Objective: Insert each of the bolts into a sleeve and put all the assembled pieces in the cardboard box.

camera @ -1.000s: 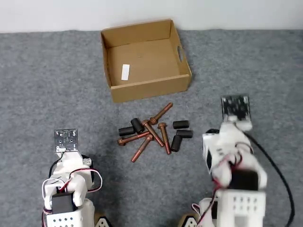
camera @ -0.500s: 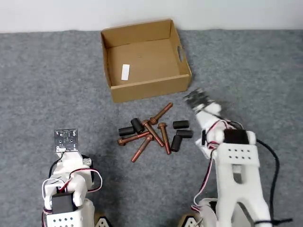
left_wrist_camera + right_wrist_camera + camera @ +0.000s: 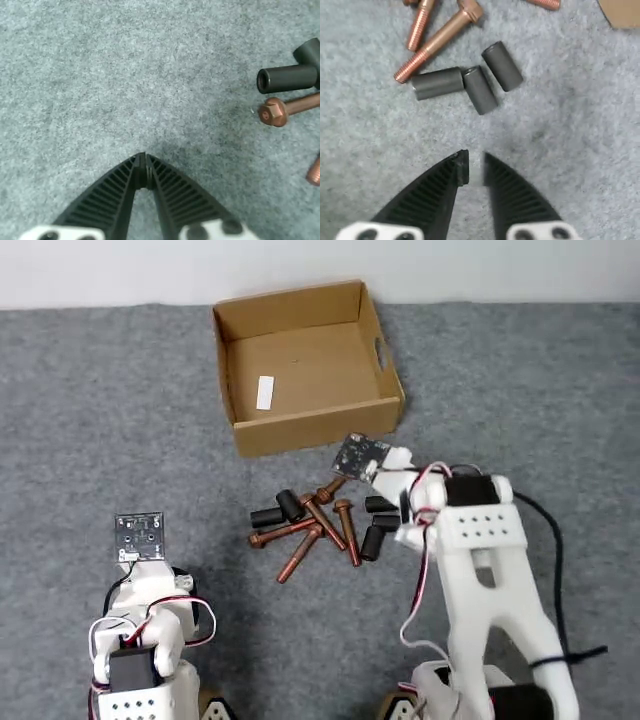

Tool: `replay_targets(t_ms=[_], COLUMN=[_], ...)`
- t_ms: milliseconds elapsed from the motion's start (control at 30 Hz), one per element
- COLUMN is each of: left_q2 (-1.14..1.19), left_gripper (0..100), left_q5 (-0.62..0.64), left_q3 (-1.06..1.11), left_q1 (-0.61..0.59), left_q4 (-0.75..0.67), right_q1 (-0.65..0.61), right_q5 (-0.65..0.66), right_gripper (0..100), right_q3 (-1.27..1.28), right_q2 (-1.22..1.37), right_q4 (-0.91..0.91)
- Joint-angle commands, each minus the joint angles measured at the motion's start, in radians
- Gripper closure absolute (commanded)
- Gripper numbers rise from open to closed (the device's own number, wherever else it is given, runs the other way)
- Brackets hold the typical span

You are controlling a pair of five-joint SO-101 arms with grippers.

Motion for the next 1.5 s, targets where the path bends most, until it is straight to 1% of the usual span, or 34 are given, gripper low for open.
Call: replay_targets(t_ms=[0, 67, 200, 633, 733, 833, 967, 1233, 1467], left_q2=[-0.011, -0.011, -0.011, -0.011, -0.011, -0.011, -0.011, -0.011, -0.011], left_gripper=[99, 99, 99, 99, 99, 99, 99, 99, 99], left_q5=[0.006, 0.006, 0.006, 0.006, 0.006, 0.006, 0.006, 0.006, 0.006], left_q3=[-0.005, -0.005, -0.005, -0.005, -0.005, -0.005, -0.005, -0.005, -0.005], left_q1=[-0.005, -0.005, -0.005, -0.005, -0.005, -0.005, -0.005, -0.005, -0.005], left_q4=[0.005, 0.005, 0.005, 0.005, 0.005, 0.005, 0.005, 0.005, 0.005], right_q1=[-0.012, -0.012, -0.021, -0.074, -0.079, -0.081, -0.085, -0.145, -0.122], right_q5=[0.014, 0.014, 0.014, 0.017, 0.017, 0.017, 0.017, 0.012, 0.011], right_gripper=[81.3, 80.1, 82.6, 82.5, 80.1, 77.4, 77.8, 77.8, 77.9], right_q3=[-0.141, -0.21, -0.345, -0.674, -0.723, -0.746, -0.744, -0.744, -0.747], right_q2=[0.074, 0.134, 0.265, 0.673, 0.742, 0.786, 0.811, 0.848, 0.957], right_q4=[0.059, 0.102, 0.134, 0.134, 0.136, 0.136, 0.147, 0.14, 0.116])
